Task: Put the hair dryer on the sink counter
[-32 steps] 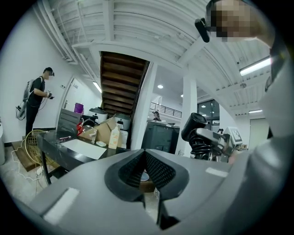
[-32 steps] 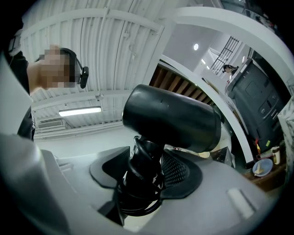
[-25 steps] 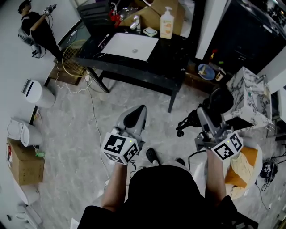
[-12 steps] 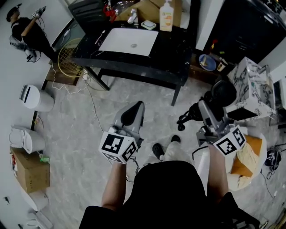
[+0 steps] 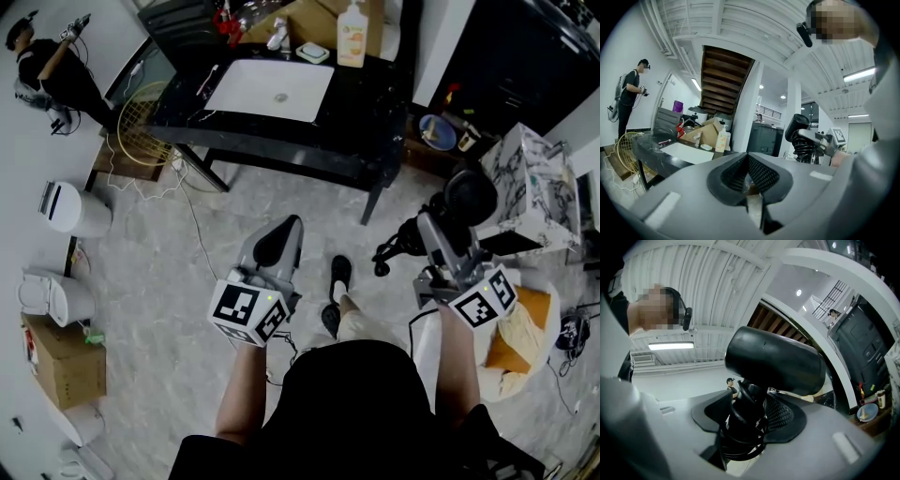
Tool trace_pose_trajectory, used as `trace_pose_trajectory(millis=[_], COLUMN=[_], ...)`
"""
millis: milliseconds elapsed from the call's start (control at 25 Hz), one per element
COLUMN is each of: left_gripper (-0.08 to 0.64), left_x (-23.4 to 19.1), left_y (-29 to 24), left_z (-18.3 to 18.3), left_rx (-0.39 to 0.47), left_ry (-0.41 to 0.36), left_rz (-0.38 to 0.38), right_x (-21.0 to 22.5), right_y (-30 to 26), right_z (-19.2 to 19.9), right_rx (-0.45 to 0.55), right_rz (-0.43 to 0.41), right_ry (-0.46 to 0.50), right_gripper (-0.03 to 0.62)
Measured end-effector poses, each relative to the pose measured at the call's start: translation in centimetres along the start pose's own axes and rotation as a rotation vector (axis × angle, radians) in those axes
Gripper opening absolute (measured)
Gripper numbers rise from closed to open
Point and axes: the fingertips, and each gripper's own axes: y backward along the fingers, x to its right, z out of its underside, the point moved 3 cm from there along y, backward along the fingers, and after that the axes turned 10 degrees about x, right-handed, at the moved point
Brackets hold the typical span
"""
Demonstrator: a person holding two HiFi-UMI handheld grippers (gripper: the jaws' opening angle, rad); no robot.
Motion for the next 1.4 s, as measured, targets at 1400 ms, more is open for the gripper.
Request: trace_pose_trajectory(millis=[1400], left_gripper=[0.000], left_x=[-10.2], left_y=[-16.3], left_z=[-3.0], left_rx=[-0.006], left_ry=[-0.051], left_rz=[0.067], right_x=[11.6], right_y=[-16.3], right_z=[2.3], right_rx=[-0.005], right_rz=[0.030], right_ry=[-0.008], right_gripper=[0.224])
